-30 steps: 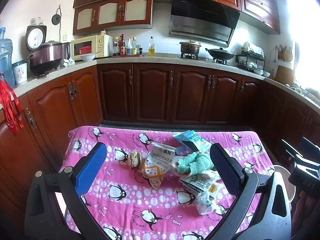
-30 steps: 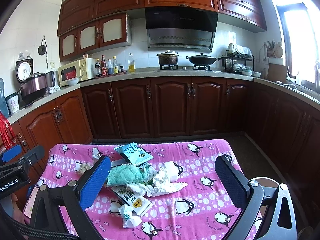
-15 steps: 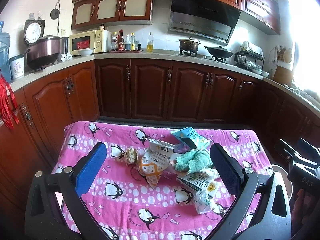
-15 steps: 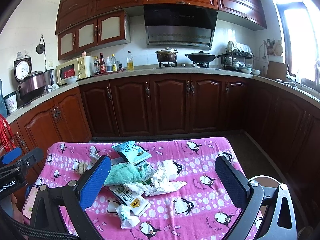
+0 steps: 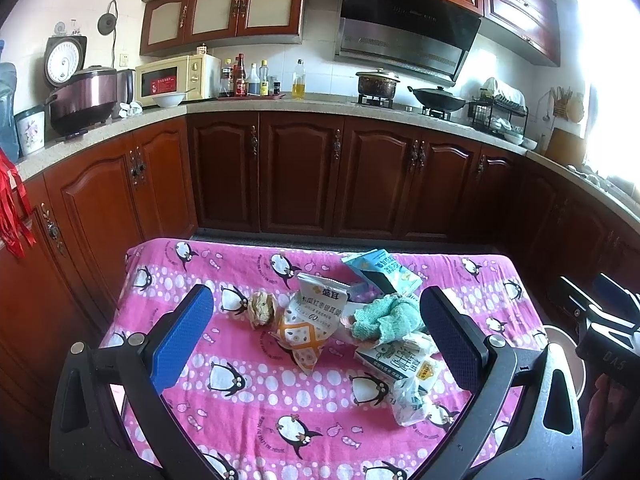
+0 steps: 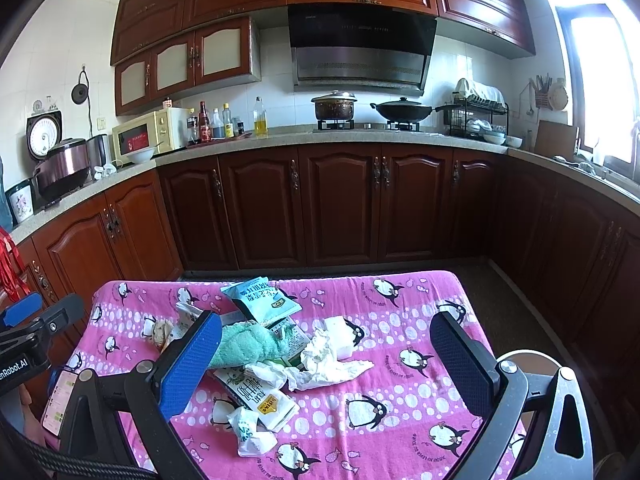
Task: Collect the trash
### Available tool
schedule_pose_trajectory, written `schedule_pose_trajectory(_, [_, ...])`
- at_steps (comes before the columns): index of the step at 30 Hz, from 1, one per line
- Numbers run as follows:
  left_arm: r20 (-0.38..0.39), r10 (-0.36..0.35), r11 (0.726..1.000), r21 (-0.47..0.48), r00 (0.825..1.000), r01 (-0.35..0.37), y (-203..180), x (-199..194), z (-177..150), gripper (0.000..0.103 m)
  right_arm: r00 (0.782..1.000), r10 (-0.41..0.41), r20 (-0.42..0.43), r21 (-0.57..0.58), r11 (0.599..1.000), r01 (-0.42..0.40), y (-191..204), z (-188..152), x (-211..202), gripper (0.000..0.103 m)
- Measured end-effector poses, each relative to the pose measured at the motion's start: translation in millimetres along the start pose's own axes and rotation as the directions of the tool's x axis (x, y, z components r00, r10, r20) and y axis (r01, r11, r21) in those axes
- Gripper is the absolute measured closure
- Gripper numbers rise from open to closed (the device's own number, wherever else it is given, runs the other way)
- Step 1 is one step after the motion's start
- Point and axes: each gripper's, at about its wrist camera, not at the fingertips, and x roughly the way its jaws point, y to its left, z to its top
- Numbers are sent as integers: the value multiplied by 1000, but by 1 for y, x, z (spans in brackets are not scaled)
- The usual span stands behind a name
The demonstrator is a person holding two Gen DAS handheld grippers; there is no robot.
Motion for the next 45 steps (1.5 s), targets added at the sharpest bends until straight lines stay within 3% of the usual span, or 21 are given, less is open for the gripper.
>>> schedule_pose_trajectory(22, [-54, 18, 1000, 19, 998, -17, 7, 20, -7, 0, 1000, 3, -29, -12, 1000, -4, -1, -3, 15, 0])
schedule_pose_trajectory(27, [-106, -27, 1000, -4, 994, 26, 17, 33, -9, 0, 999, 12, -45, -24, 1000, -13, 1, -5, 22, 0])
schedule_pose_trajectory(30, [-170, -81, 997, -28, 982, 77, 33, 47, -14, 0, 994, 49, -94, -50, 997, -54, 3, -10, 35, 0])
schedule_pose_trajectory(36, [-273, -108, 994, -28, 956, 104, 60, 86, -28, 2, 956, 194, -221, -26, 978, -205, 0, -27, 73, 4])
schedule_pose_trajectory(39, [-294, -144, 989, -75, 945, 127, 69, 111, -26, 3, 936, 244, -255, -30, 965, -260, 3, -31, 91, 18])
schedule_pose_trajectory(43, [-305, -180, 983, -74, 935, 166, 71, 148, -11, 3, 882, 339, -328, -21, 931, -366, 11, -29, 121, 22])
schedule_pose_trajectory(45, [-323, -228, 974, -88, 919, 210, 71, 172, -4, 3, 863, 369, -345, -10, 918, -396, 14, -26, 134, 22])
